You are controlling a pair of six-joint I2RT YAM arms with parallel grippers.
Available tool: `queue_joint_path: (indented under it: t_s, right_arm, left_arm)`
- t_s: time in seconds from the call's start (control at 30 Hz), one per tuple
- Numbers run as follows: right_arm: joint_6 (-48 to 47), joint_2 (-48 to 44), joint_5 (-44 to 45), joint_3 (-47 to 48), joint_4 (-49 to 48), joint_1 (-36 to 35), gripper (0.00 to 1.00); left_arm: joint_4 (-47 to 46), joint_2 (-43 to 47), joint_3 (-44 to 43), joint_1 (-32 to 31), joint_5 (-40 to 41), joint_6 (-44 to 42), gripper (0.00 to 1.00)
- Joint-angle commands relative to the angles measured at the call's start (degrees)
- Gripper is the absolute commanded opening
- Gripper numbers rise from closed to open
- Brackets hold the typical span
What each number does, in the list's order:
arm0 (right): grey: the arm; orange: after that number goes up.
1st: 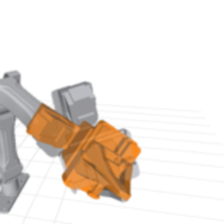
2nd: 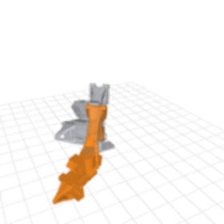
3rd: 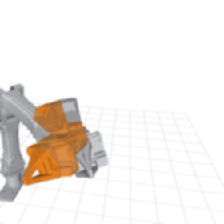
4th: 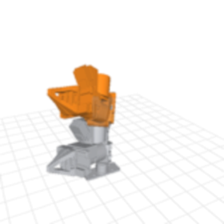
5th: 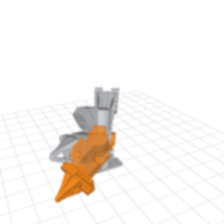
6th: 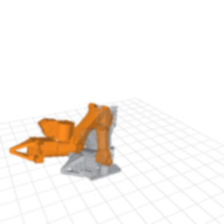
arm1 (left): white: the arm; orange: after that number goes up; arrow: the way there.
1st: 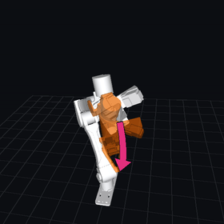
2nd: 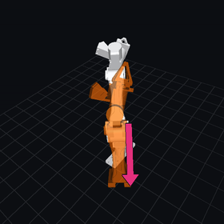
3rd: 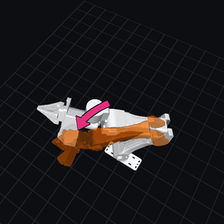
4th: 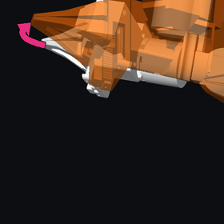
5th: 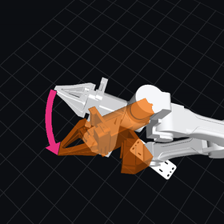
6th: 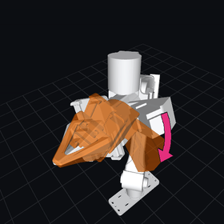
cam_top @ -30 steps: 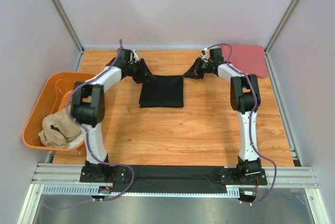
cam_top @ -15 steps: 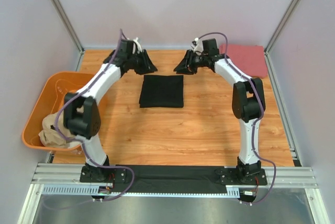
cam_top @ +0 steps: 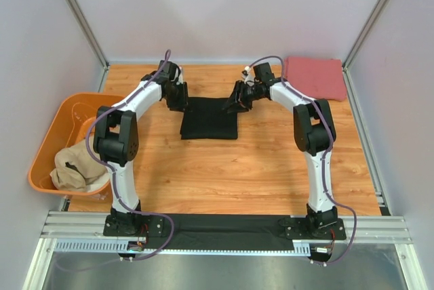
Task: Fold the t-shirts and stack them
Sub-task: Fold the tshirt
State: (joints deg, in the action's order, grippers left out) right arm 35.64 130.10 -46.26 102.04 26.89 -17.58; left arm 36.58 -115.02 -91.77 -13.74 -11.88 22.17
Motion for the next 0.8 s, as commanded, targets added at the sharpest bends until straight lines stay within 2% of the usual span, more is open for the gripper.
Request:
queue_joint_path:
  t_s: [0.0, 0.07, 0.1, 0.3, 0.43, 0.57, 0.6, 0.63, 0.7, 0.77]
  right_arm:
    - [-6.7, -4.14, 5.1, -1.05, 5.97, 0.18, 0.43]
    - [-9.17, -5.73, 6.97, -3.68, 7.3, 0.79, 0.55]
    - [-9.79, -6.43, 7.84, -4.82, 7.21, 1.06, 0.57]
    - [-10.33, -7.14, 7.76, -6.68, 6.15, 1.76, 0.58]
    - [-10.85, -9.25, 9.08, -9.22, 7.64, 2.55, 0.63]
    - [-11.11, -12.14, 8.2, -12.03, 8.34, 4.22, 0.65]
    - [-11.12, -12.68, 8.64, -12.47, 9.05, 4.4, 0.65]
    - [-11.29, -13.12, 9.51, -13.17, 9.75, 4.57, 0.66]
    - [-11.12, -15.39, 10.57, -14.41, 10.98, 5.45, 0.66]
    - [-11.29, -17.33, 11.01, -17.13, 10.81, 6.85, 0.66]
  left_arm:
    - [-1.32, 2.52, 3.51, -0.5, 0.55, -1.0, 0.44]
    - [-1.78, 1.65, 3.7, -0.5, -0.77, -1.43, 0.45]
    - [-1.25, 0.95, 3.35, -0.5, -0.52, -1.69, 0.45]
    - [1.47, -0.82, 2.48, 0.11, 3.61, -4.42, 0.43]
    - [-0.35, 6.9, 6.86, -1.55, 6.77, -5.47, 0.49]
    - [-5.54, 16.04, 12.83, -8.57, 11.7, -6.53, 0.54]
    - [-7.73, 17.88, 14.75, -10.41, 11.79, -8.01, 0.56]
    - [-13.23, 21.04, 19.12, -14.96, 13.71, -9.15, 0.59]
    - [-18.71, 23.25, 24.76, -19.64, 16.88, -14.92, 0.62]
    - [-23.12, 22.74, 26.2, -25.53, 19.24, -18.64, 0.62]
